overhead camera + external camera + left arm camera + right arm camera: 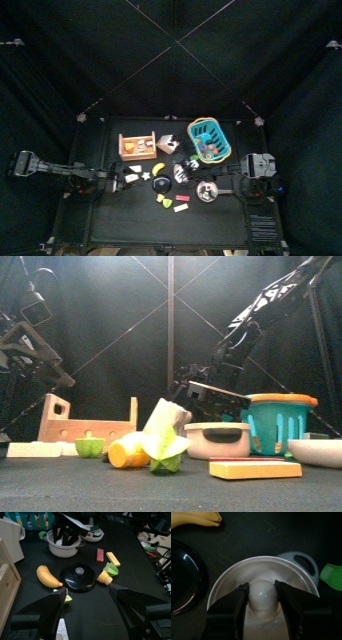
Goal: Grab egg
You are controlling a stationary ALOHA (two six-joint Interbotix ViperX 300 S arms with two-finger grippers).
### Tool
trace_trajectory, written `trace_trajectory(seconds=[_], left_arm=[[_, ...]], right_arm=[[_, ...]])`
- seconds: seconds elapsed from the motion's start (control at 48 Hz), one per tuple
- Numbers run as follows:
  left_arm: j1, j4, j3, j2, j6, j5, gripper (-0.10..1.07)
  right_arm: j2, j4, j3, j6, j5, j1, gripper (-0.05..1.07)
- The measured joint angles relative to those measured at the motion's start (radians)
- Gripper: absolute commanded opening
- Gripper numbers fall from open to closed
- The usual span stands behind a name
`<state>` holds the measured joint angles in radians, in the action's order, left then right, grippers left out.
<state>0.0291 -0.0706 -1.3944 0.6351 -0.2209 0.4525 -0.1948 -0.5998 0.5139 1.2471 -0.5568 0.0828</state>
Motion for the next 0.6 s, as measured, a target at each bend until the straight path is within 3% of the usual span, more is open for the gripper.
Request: trace_trajectory(seconds=[0.604], left_arm=[[0.0, 0.0, 0.002, 0.0, 0.0, 0.0, 1.0]], right_arm=[[0.011, -0.003, -0.002, 0.0, 0.0, -0.006, 0.61]])
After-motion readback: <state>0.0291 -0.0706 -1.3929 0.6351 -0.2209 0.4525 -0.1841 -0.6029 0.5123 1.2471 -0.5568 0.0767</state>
